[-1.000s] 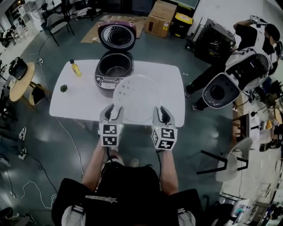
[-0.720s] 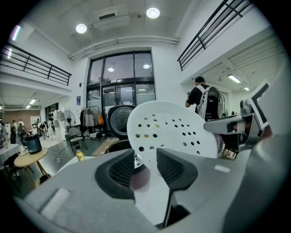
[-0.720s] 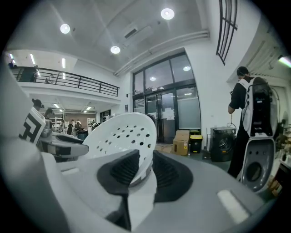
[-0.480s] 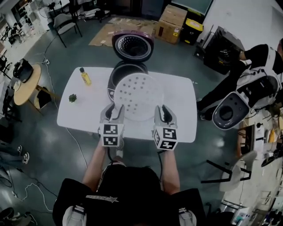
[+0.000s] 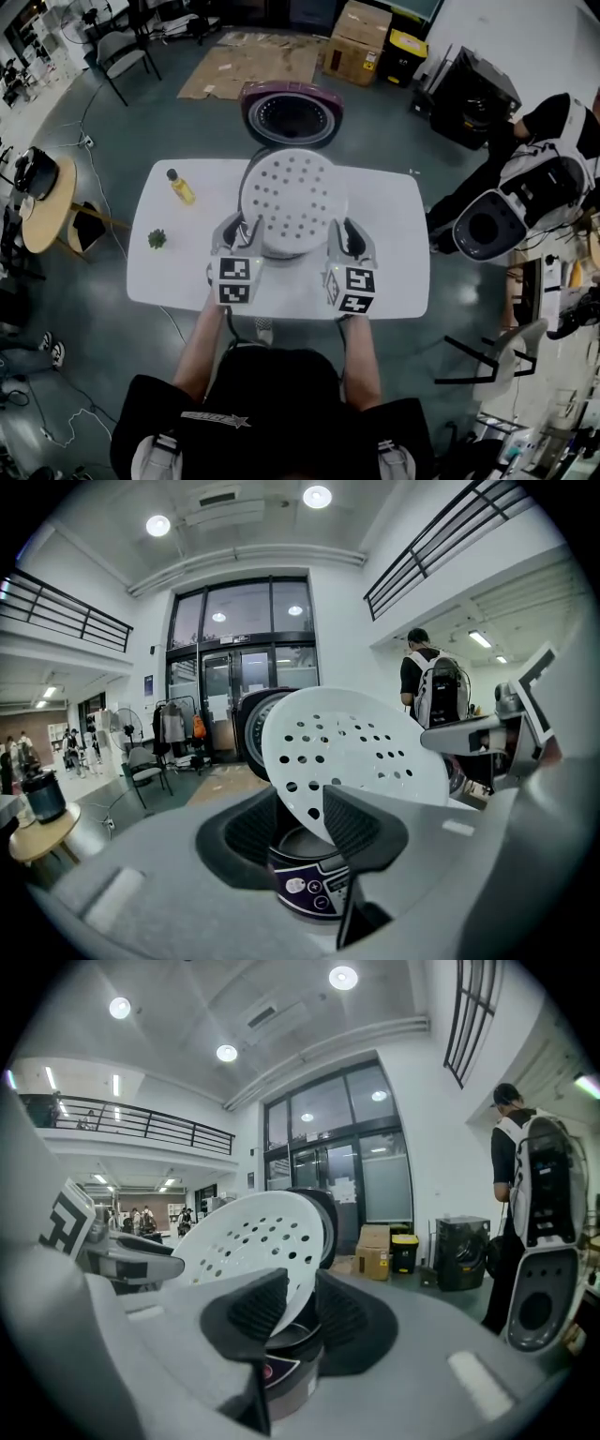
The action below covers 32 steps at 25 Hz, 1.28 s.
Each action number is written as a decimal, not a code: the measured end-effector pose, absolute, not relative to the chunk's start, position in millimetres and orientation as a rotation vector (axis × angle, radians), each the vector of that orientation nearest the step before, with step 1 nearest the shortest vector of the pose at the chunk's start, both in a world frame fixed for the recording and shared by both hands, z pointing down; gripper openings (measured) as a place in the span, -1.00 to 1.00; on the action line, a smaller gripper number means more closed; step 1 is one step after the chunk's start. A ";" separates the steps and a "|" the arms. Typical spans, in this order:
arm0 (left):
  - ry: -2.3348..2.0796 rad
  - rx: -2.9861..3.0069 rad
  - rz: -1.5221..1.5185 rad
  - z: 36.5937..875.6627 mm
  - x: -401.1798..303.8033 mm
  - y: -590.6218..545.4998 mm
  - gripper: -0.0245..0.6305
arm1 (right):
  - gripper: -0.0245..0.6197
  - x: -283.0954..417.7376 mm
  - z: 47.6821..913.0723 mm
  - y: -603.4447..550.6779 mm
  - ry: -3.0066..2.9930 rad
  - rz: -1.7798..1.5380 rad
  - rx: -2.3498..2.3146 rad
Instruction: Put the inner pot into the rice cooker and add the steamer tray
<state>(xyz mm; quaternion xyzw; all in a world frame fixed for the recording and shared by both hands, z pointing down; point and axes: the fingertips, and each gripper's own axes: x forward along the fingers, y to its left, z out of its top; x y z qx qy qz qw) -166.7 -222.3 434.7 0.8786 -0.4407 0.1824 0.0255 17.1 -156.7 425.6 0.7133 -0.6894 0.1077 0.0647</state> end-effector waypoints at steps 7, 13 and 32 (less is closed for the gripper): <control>-1.283 2.726 0.614 453.7 -166.1 -272.7 -0.43 | -0.64 14.0 442.9 -198.4 -2.010 0.373 2.181; -1.216 2.716 0.661 475.6 -162.3 -296.3 -0.42 | -0.64 14.4 462.0 -216.3 -1.943 0.423 2.192; -1.053 2.656 0.836 545.1 -157.1 -330.9 -0.41 | -0.63 15.8 533.4 -243.6 -1.771 0.639 2.132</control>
